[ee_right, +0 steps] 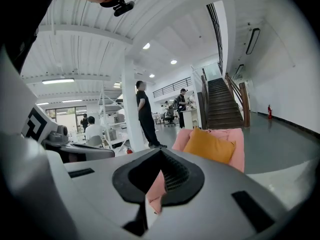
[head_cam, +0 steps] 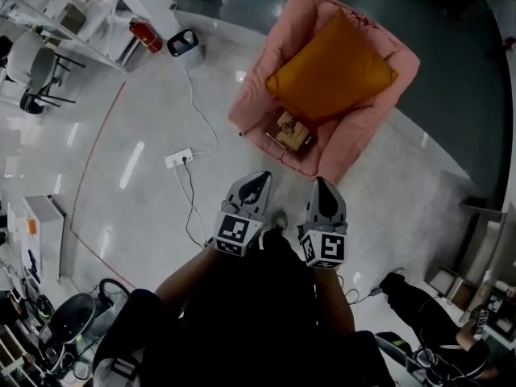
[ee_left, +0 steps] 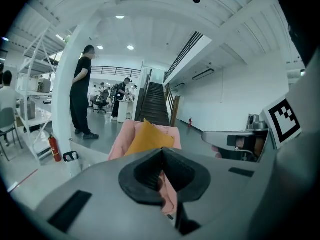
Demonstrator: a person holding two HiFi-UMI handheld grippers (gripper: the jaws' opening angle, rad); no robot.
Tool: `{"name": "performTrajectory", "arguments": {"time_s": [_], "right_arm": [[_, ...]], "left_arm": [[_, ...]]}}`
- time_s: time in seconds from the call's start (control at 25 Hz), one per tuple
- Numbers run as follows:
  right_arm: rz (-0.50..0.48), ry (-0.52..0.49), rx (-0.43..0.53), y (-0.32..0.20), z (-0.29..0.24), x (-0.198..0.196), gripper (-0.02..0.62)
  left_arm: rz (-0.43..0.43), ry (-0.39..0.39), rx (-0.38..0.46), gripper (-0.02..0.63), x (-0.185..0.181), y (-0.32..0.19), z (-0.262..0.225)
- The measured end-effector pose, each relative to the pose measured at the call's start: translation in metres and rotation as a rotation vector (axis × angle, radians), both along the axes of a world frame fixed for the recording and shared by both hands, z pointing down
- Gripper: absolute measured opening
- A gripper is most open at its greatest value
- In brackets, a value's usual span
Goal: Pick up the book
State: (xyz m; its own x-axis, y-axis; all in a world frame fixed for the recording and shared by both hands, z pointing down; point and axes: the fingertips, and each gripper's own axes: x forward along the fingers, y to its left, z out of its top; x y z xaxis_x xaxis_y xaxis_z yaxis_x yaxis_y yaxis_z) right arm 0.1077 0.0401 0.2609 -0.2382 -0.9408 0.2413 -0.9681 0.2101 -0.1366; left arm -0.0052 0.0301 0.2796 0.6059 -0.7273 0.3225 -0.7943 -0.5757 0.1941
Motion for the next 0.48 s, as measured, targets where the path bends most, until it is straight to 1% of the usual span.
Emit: {"name": "performTrajectory", "arguments": {"time_s": [0.16, 0.32, 0.48], "right_arm": [[0.026, 0.004, -0.036, -0.023, 0.015, -0.007, 0.002], [0.053, 0.017, -0.057, -0.042, 0.032, -0.011, 0.002], [0.057, 0.030, -0.073, -0.058, 0.055, -0.014, 0.002]], "left_arm": [[0.019, 0.012, -0.040, 0.008, -0.007, -0.025, 0.015], [0.057, 0.016, -0.093, 0.008, -0.010, -0.045, 0.041], [0.072, 0.022, -0.127, 0.008, -0.013, -0.061, 0.064]]}}
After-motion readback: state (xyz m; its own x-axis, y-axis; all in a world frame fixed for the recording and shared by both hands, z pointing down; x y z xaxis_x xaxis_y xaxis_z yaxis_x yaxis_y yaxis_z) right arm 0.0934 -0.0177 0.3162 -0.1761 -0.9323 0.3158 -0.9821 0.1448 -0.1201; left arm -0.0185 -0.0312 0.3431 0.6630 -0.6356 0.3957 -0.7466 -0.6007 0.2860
